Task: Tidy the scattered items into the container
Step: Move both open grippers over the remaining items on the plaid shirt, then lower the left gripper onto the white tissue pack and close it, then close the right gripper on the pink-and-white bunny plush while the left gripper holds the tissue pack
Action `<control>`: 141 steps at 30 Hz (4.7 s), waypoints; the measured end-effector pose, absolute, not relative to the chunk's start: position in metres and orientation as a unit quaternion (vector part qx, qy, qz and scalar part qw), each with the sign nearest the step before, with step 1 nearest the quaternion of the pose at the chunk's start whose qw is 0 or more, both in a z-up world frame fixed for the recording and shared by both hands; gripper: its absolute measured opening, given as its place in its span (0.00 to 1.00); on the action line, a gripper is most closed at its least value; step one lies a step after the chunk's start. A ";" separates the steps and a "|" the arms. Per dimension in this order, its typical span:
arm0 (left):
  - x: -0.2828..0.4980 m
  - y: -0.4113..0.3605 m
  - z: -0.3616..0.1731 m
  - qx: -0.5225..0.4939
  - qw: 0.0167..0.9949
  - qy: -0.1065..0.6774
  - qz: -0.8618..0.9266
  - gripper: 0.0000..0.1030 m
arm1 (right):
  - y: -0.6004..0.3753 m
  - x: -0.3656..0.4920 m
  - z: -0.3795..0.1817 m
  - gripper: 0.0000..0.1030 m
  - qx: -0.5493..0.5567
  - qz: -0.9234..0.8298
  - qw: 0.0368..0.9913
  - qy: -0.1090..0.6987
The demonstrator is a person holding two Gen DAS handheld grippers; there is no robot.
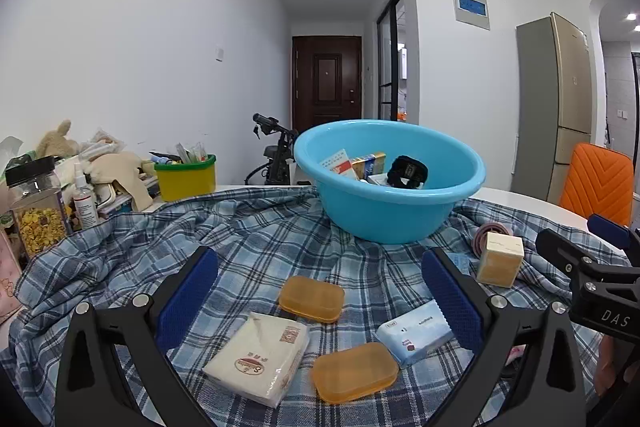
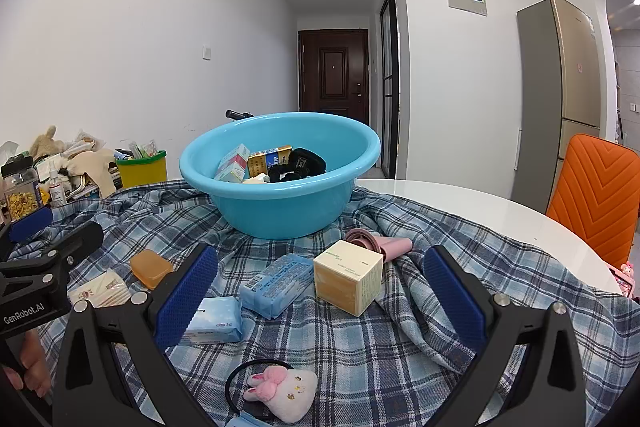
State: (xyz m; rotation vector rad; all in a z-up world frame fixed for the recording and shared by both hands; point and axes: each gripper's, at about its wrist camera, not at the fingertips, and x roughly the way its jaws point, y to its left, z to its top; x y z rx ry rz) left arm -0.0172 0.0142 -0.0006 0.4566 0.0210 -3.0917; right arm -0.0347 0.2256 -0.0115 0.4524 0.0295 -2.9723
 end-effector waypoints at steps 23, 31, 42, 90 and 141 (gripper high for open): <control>-0.044 0.012 -0.004 0.277 -0.028 0.002 -0.960 1.00 | 0.224 -0.051 -0.007 1.00 0.240 -0.967 0.085 0.026; -0.050 0.009 -0.019 0.398 -0.063 -0.024 -0.915 1.00 | 0.229 -0.050 -0.008 1.00 0.303 -0.941 0.148 0.038; -0.035 0.007 -0.014 0.380 -0.109 -0.048 -0.917 1.00 | 0.229 -0.042 -0.017 1.00 0.337 -0.917 0.177 0.121; -0.101 -0.053 -0.049 0.468 -0.093 -0.013 -0.879 0.63 | 0.217 -0.043 -0.036 0.88 0.364 -0.905 0.196 0.101; -0.037 0.014 -0.022 0.420 -0.139 -0.045 -0.896 0.42 | 0.208 -0.068 -0.067 0.38 0.436 -0.866 0.217 0.111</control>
